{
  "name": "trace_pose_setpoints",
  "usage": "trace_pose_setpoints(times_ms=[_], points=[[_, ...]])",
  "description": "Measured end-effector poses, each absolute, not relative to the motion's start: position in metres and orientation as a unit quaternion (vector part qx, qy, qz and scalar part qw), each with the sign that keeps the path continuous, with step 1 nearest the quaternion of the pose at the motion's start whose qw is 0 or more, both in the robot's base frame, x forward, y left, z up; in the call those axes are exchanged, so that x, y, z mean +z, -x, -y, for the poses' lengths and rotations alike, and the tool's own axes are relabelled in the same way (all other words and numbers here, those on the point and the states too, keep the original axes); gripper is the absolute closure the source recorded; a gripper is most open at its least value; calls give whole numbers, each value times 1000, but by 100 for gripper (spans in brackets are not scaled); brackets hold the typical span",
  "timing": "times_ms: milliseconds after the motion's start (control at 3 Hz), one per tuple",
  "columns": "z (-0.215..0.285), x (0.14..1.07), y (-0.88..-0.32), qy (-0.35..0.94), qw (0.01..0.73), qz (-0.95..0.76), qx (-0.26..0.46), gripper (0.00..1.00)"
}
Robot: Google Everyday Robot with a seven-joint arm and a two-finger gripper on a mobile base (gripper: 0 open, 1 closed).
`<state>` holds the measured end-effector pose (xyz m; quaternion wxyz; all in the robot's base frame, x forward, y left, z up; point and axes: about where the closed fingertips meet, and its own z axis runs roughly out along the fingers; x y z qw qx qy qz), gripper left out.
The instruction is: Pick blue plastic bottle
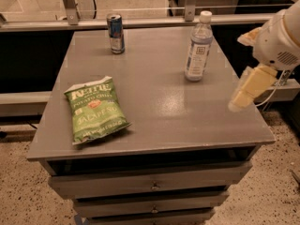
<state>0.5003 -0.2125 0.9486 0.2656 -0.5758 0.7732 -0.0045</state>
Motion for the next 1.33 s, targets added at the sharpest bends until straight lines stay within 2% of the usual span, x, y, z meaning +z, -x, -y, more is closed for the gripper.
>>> trace_pose_setpoints(times_ms=[667,1000,1333], points=[[205,927,-567,534,376,-757,25,0],[191,922,-590,515,418,-746,56,0],[168,909,-616,487,461,-732,119,0]])
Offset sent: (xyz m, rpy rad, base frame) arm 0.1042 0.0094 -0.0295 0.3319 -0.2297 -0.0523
